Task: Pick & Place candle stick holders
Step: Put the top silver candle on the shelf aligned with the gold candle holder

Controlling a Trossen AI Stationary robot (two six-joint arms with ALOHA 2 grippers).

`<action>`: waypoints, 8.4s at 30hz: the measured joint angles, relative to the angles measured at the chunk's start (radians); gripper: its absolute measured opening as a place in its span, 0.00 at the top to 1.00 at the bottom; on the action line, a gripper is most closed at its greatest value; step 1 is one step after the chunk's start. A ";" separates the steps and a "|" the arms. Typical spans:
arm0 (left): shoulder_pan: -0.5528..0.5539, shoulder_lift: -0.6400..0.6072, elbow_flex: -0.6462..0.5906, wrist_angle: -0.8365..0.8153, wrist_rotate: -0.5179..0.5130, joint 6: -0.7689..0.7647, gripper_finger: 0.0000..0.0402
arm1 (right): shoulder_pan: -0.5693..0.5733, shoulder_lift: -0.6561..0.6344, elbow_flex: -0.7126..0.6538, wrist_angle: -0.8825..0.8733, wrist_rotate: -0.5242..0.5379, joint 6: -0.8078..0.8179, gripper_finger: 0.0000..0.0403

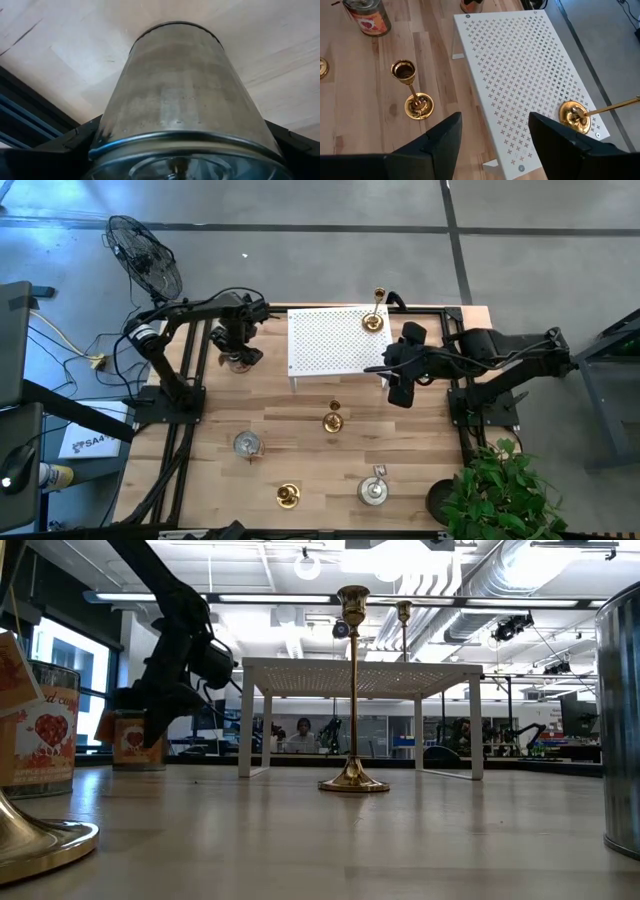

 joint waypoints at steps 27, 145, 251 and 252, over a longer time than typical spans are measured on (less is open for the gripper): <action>0.000 0.003 -0.003 0.033 -0.020 0.023 0.12 | 0.000 0.000 0.000 -0.031 -0.007 -0.013 0.44; -0.524 -0.353 0.858 -0.410 -0.228 -0.138 0.12 | 0.050 0.055 0.000 0.411 -0.073 -0.421 0.34; -0.774 -0.097 0.859 -0.119 -0.096 0.069 0.12 | 0.028 0.215 0.000 0.710 -0.163 -0.378 0.03; -0.775 -0.093 0.858 -0.122 -0.092 0.071 0.12 | 0.030 0.215 0.000 0.711 -0.194 -0.378 0.03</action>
